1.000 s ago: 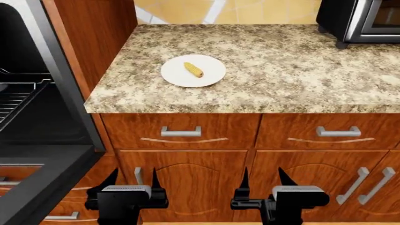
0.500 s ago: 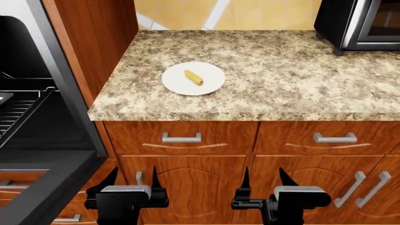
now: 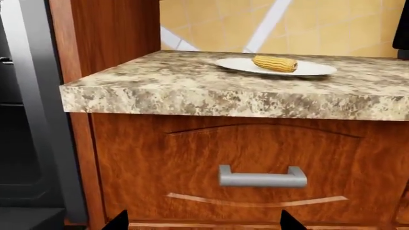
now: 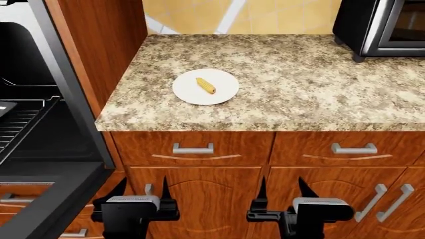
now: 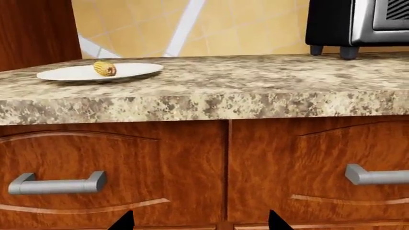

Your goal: Place the corn on the rack of the oven.

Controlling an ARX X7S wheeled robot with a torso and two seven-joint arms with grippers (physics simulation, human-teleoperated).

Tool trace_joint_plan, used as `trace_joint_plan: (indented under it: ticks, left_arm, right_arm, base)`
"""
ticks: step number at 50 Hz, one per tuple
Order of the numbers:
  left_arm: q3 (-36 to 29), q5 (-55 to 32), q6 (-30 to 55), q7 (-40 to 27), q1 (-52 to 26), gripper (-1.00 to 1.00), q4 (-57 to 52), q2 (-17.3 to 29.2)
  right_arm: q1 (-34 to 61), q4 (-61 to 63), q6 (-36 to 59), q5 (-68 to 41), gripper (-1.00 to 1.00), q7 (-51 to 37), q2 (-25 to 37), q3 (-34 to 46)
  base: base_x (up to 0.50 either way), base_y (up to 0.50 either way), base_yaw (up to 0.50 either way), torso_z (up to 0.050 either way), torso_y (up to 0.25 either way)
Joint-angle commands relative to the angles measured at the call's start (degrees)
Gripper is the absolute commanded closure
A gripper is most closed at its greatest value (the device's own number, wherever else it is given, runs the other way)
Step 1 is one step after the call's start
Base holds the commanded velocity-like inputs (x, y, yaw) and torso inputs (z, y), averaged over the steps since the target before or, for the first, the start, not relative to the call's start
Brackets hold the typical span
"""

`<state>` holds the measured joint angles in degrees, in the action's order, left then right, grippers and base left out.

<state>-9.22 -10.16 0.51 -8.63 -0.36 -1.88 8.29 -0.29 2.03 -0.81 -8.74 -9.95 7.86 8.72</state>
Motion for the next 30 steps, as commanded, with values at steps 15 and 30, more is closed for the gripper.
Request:
trace_joint_plan:
  ticks: [15,30]
  left_arm:
    - [16.65,-77.03,60.67,-44.56,-29.22,-1.0,-49.53,17.82]
    - [15.49,-84.43,57.27,-55.68,-35.79,-1.0,-47.56,16.44]
  right_arm:
    - [48.59,54.98,53.33,-82.76,-1.0,-64.7,31.87,9.95]
    - [56.24,50.2,55.96,-83.8,-1.0,-65.41,29.77,13.07]
  base:
    - [0.0,0.0,0.0,0.0,0.0]
    - [0.0,0.0,0.0,0.0,0.0]
